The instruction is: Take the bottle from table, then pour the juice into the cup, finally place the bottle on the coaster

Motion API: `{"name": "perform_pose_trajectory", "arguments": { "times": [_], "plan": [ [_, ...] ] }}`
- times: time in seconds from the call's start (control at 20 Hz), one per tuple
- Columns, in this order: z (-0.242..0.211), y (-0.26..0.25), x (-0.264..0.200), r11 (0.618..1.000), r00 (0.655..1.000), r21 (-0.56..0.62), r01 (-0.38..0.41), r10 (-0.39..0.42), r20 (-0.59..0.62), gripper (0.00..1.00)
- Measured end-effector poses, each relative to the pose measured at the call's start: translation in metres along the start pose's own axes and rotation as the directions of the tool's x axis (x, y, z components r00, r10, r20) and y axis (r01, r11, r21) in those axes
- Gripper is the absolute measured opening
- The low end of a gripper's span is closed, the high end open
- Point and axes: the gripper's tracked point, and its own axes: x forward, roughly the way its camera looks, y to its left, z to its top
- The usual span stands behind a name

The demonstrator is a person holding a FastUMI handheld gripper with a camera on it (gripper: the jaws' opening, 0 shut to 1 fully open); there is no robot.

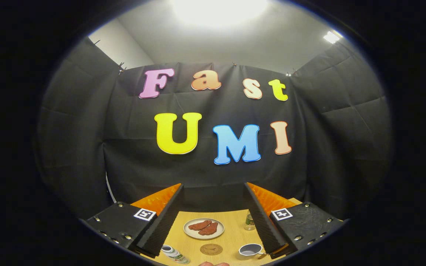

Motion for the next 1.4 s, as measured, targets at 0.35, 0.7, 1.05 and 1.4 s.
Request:
{"name": "perform_pose_trajectory", "arguments": {
  "times": [0.35,0.7,1.05,1.4],
  "plan": [
    [-0.085,0.046,-0.018,0.995,0.992,0.004,-0.097,0.097,-0.079,0.98],
    [-0.157,0.074,-0.032,0.989,0.975,-0.023,-0.148,0.142,-0.173,0.98],
    [-0.22,0.098,-0.036,0.966,0.938,-0.083,-0.246,0.216,-0.271,0.98],
    [-0.275,0.109,-0.026,0.952,0.904,-0.101,-0.289,0.237,-0.356,0.98]
  ]
}}
